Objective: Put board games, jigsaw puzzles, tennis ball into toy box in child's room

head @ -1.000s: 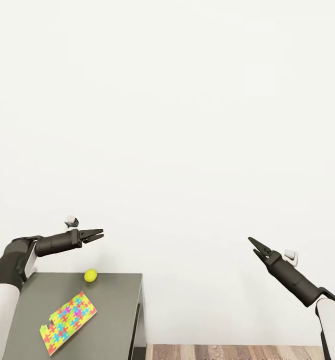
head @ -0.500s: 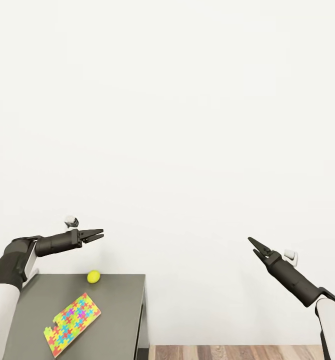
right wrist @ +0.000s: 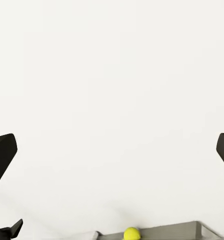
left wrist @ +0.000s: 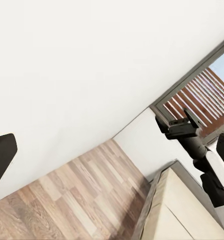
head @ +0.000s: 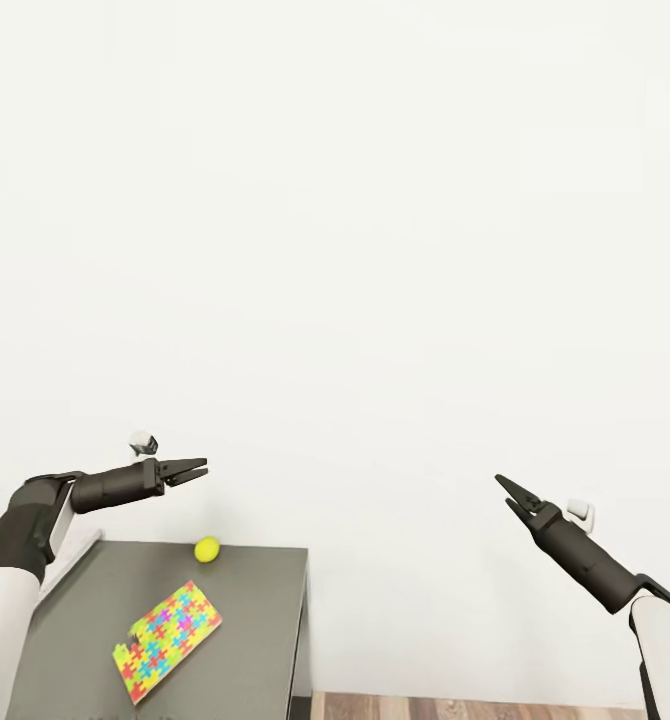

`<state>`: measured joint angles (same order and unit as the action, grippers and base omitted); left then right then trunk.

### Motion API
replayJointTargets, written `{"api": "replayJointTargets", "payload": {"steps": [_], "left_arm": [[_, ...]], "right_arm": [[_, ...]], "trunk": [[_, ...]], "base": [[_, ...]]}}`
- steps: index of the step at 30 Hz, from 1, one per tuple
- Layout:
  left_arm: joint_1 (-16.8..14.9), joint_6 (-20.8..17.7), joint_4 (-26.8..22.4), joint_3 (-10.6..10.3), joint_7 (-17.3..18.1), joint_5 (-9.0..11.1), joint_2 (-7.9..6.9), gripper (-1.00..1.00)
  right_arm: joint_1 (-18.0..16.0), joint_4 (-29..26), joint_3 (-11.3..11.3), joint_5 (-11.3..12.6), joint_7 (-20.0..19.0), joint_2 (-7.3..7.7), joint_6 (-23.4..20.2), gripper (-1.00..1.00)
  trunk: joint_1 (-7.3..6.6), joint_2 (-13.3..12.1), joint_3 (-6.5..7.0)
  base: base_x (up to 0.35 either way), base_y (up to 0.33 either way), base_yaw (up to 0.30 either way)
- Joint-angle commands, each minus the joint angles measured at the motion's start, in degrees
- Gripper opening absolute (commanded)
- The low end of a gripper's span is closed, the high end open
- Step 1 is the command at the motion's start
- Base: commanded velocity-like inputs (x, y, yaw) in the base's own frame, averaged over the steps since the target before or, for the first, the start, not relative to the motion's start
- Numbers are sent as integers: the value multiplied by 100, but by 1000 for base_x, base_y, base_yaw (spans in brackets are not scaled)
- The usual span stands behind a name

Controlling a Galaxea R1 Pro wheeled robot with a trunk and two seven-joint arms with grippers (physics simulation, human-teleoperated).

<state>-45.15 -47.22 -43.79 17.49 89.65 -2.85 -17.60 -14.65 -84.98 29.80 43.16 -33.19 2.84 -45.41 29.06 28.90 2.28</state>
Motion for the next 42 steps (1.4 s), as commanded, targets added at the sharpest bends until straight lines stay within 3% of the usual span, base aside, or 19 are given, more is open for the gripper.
{"api": "replayJointTargets", "payload": {"steps": [1, 12, 42], "left_arm": [[-3, -60, 2, 9, 36, -31, 2, 100], [-3, -59, 2, 16, 36, -30, 2, 100], [-3, -59, 2, 8, 36, -31, 11, 100]], "right_arm": [[-3, -1, 10, 9, -12, -1, -38, 100], [-3, -1, 9, 7, -8, -5, -31, 100], [-3, 8, 7, 23, 0, 15, -30, 100]], "trunk": [[2, 3, 3], [2, 3, 36], [2, 3, 39]], "base": [[0, 107, 225], [0, 34, 154], [0, 1, 5]]}}
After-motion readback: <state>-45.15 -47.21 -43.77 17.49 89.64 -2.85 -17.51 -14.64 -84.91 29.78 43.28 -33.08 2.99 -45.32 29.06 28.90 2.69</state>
